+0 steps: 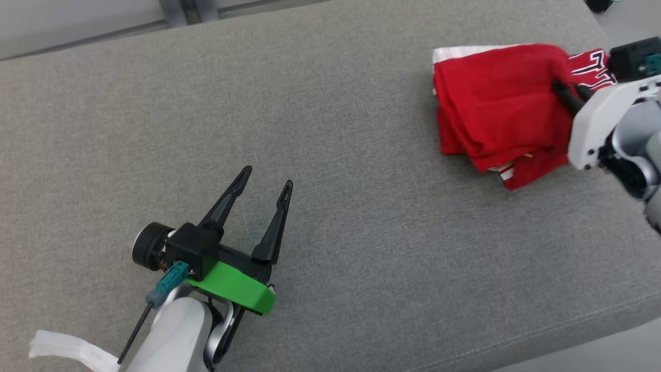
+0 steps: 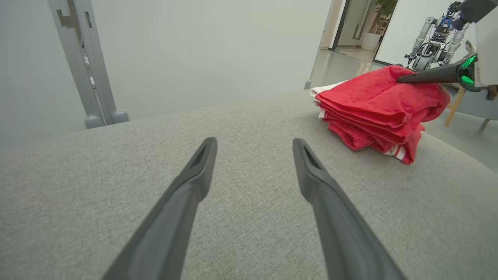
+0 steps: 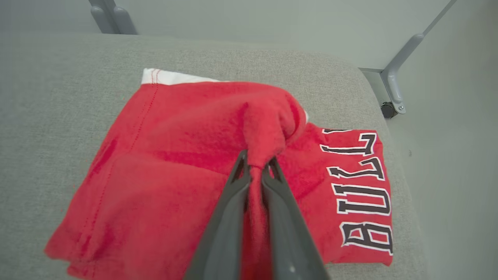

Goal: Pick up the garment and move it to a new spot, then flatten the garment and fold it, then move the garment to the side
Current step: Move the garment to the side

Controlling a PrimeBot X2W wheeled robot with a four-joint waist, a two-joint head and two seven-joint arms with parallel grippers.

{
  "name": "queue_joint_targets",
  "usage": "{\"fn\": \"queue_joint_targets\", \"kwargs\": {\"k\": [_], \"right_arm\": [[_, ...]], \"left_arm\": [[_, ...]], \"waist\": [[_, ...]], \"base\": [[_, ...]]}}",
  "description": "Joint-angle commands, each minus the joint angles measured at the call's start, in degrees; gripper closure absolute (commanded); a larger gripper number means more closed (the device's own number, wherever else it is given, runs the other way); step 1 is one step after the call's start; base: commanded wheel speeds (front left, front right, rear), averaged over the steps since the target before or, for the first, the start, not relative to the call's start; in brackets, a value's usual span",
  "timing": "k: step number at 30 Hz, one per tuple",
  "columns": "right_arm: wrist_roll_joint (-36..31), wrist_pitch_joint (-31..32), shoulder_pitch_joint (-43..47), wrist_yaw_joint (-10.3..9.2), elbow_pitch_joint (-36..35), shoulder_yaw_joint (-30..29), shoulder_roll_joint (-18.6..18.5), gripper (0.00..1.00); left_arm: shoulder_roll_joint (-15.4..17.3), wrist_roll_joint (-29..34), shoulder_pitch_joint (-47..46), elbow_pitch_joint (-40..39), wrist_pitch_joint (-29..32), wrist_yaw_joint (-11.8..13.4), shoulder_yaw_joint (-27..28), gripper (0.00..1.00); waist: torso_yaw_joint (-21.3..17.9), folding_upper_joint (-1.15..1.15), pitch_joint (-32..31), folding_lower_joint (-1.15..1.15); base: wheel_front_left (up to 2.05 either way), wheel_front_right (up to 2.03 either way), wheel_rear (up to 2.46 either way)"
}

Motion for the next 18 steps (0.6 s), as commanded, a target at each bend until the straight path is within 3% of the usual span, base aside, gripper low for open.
{"fn": "queue_joint_targets", "kwargs": {"k": [1,7,11,12,13,14,18], "right_arm": [[0.27,0.03,-1.99,-0.04,0.14,0.31,-2.17,1.0],[0.54,2.65,-5.11,-0.04,2.86,3.75,-7.45,1.0],[1.44,4.12,-5.44,-0.04,6.9,5.16,-7.41,1.0],[1.55,3.84,-5.27,-0.04,7.85,5.27,-7.14,0.76],[1.59,3.29,-5.12,-0.04,9.06,5.27,-6.88,0.24],[1.71,3.23,-4.93,-0.04,10.12,5.33,-6.63,0.0],[1.68,2.23,-4.42,-0.03,13.99,5.67,-5.18,0.0]], "left_arm": [[0.55,-0.16,-1.26,0.19,-0.11,-0.16,0.11,0.0],[0.88,-0.5,-2.99,0.55,-0.12,-0.16,-0.85,0.0],[0.49,-0.8,-3.54,0.87,-0.11,-0.16,-0.83,0.0],[0.39,-0.91,-3.57,0.96,-0.12,-0.17,-0.84,0.0],[0.28,-1.0,-3.51,1.07,-0.12,-0.16,-0.79,0.0],[0.17,-1.05,-3.38,1.16,-0.12,-0.16,-0.71,0.0],[-0.22,-1.27,-2.09,1.56,-0.12,-0.15,0.01,0.0]], "waist": [[2.26,0.0,3.92,0.0],[4.3,0.0,6.52,0.0],[5.29,0.0,6.38,0.0],[5.46,0.0,6.15,0.0],[5.66,0.0,5.71,0.0],[5.77,0.0,5.37,0.0],[5.98,0.0,2.76,0.0]], "base": [[0.0,0.0,0.0],[0.0,0.0,0.0],[0.0,0.0,0.0],[0.0,0.0,0.0],[0.0,0.0,0.0],[0.0,0.0,0.0],[0.0,0.0,0.0]]}}
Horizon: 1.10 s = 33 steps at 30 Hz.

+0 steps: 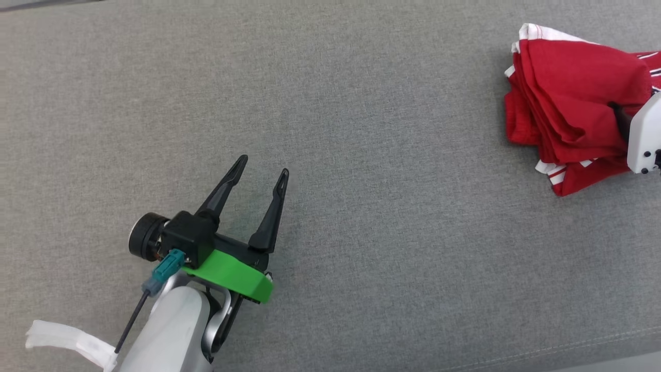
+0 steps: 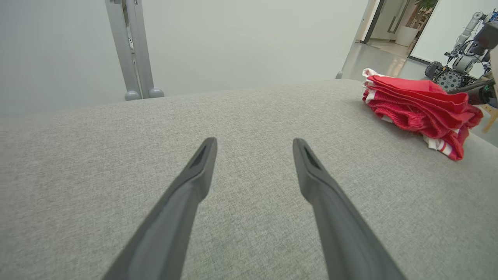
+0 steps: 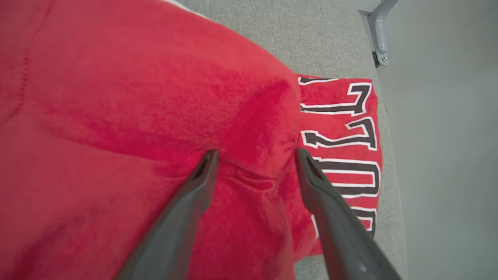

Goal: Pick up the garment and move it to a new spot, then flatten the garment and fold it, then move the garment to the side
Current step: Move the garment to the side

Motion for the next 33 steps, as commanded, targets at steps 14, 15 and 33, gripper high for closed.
{"fn": "queue_joint_targets", "kwargs": {"k": [14,15,33], "right_arm": [[-3.29,-22.78,3.74,-0.05,-3.86,-5.68,2.63,0.0],[-3.33,-23.63,4.66,-0.05,-4.96,-6.39,3.29,0.0],[-17.43,-26.3,39.13,-0.03,-32.79,-30.8,19.98,0.0]], "left_arm": [[0.88,-0.81,8.33,-2.99,-0.13,2.61,8.98,0.0],[1.12,-0.87,8.94,-3.35,-0.13,2.96,9.71,0.0],[1.77,-5.48,19.25,-4.47,-0.1,6.93,17.75,0.0]], "waist": [[2.48,0.0,-14.75,0.0],[2.65,0.0,-15.39,0.0],[4.63,0.0,-23.0,0.0]], "base": [[0.0,0.0,0.0],[0.0,0.0,0.0],[0.0,0.0,0.0]]}}
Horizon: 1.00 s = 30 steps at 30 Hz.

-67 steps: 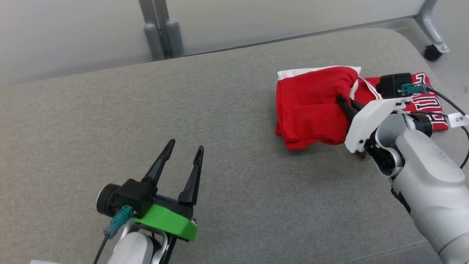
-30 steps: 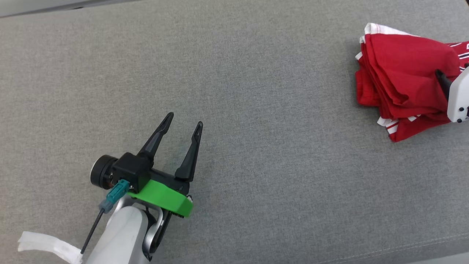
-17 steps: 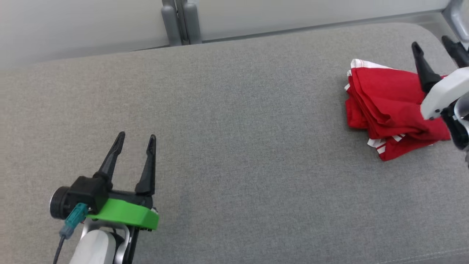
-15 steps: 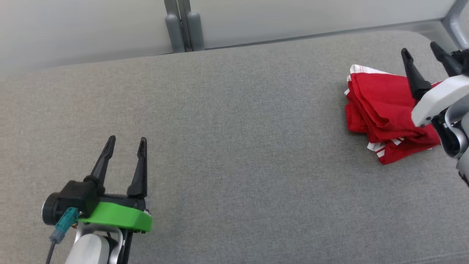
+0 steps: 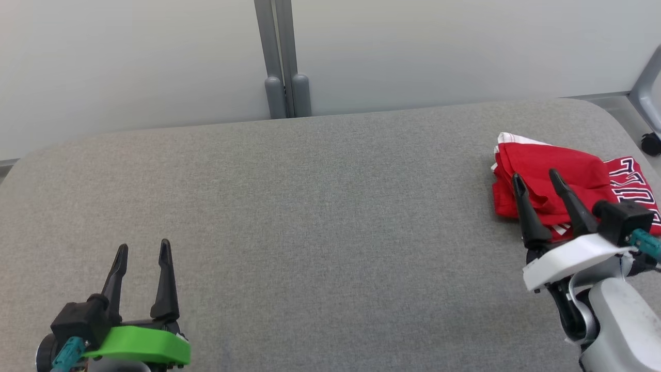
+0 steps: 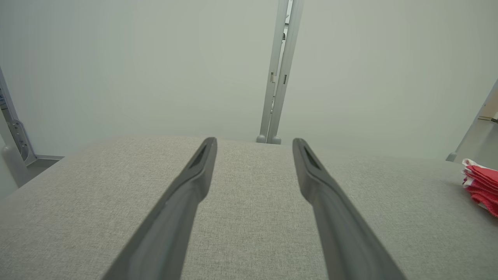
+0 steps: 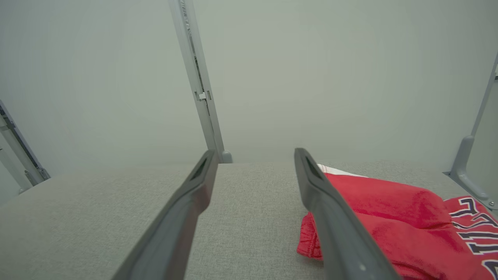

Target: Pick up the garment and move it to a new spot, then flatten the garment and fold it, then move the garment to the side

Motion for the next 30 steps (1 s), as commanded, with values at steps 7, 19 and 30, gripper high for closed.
{"fn": "queue_joint_targets", "kwargs": {"k": [7,19,30], "right_arm": [[-4.48,-0.22,8.68,-0.02,-5.95,-3.85,4.77,0.0],[-9.05,-0.22,12.76,-0.01,-9.31,-5.51,6.96,0.0],[-9.79,-0.22,12.16,-0.01,-8.84,-5.12,7.09,0.0]], "left_arm": [[-0.67,1.55,4.58,0.4,-0.11,-0.01,1.35,0.0],[-2.51,4.41,4.83,1.3,-0.12,-1.38,2.34,0.0],[-3.38,6.02,4.02,1.09,-0.13,-1.81,3.4,0.0]], "waist": [[-0.11,0.0,-0.87,0.0],[0.35,0.0,-1.01,0.0],[0.54,0.0,-0.71,0.0]], "base": [[0.0,0.0,0.0],[0.0,0.0,0.0],[0.0,0.0,0.0]]}}
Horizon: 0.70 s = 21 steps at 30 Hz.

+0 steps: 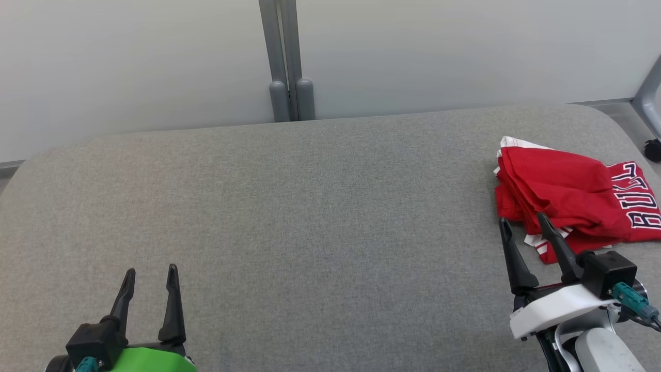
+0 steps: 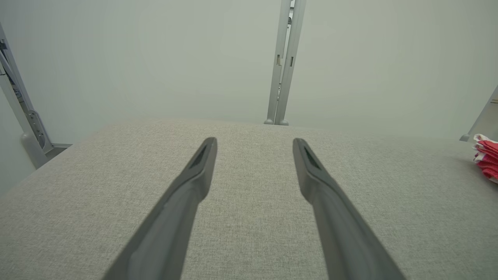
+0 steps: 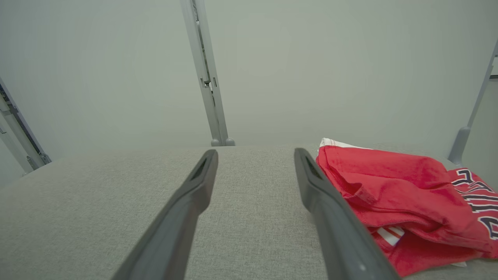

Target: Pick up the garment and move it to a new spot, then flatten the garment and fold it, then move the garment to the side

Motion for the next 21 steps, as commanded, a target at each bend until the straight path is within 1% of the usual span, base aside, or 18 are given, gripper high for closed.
{"fn": "queue_joint_targets", "kwargs": {"k": [1,11,12,15,21], "right_arm": [[-0.43,-0.23,-0.05,0.0,0.11,0.09,0.08,0.0],[-0.49,-0.23,-0.53,0.0,0.49,1.09,-0.34,0.0],[0.04,0.01,-0.02,0.0,0.56,1.02,-0.03,1.0],[0.41,0.13,0.93,0.0,1.8,1.15,0.57,1.0],[6.88,1.93,0.67,0.0,1.79,0.01,1.17,1.0]], "left_arm": [[-0.21,0.45,-0.18,-0.05,-0.13,-0.1,0.4,0.0],[-1.14,0.41,-0.41,0.33,-0.13,-0.65,1.25,0.0],[-1.26,0.2,-0.02,0.56,0.02,-0.54,1.09,1.0],[-1.69,-0.17,0.2,2.16,0.47,-0.55,1.05,1.0],[-1.96,-6.53,-0.86,2.57,2.51,-0.94,2.07,1.0]], "waist": [[0.0,0.0,0.01,0.0],[-0.08,0.0,0.01,0.0],[-0.08,0.0,0.01,0.0],[-0.08,0.0,0.02,0.0],[-0.1,0.0,0.14,0.0]], "base": [[0.0,0.0,0.0],[0.0,0.0,0.0],[0.0,0.0,0.0],[0.0,0.0,0.0],[0.0,0.0,0.0]]}}
